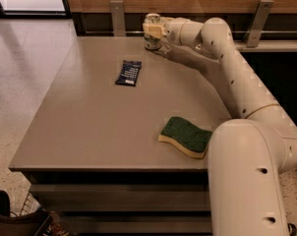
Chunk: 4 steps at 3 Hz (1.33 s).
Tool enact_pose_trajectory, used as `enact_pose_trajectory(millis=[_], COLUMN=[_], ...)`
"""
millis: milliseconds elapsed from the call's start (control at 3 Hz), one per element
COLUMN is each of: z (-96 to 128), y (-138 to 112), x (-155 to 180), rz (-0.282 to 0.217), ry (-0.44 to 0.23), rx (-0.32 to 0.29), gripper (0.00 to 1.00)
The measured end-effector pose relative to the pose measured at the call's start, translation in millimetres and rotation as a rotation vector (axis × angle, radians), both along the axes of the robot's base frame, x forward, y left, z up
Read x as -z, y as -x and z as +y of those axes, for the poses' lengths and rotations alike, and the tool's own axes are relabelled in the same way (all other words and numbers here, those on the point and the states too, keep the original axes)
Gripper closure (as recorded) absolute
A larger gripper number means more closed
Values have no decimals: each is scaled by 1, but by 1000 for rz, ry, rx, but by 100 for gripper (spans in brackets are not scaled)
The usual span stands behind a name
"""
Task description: Knock 7up can over
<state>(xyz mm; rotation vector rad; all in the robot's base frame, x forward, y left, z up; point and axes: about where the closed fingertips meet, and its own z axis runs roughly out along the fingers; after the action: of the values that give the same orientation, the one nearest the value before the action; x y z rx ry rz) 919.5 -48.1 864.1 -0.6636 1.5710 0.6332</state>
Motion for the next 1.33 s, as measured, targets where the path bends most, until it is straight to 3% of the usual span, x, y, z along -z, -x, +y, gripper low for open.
enact_pose_trajectory(millis=[1333], z=[-2], y=[2], x=[-7], rz=[5], ry=[21], rx=[4], gripper=[100])
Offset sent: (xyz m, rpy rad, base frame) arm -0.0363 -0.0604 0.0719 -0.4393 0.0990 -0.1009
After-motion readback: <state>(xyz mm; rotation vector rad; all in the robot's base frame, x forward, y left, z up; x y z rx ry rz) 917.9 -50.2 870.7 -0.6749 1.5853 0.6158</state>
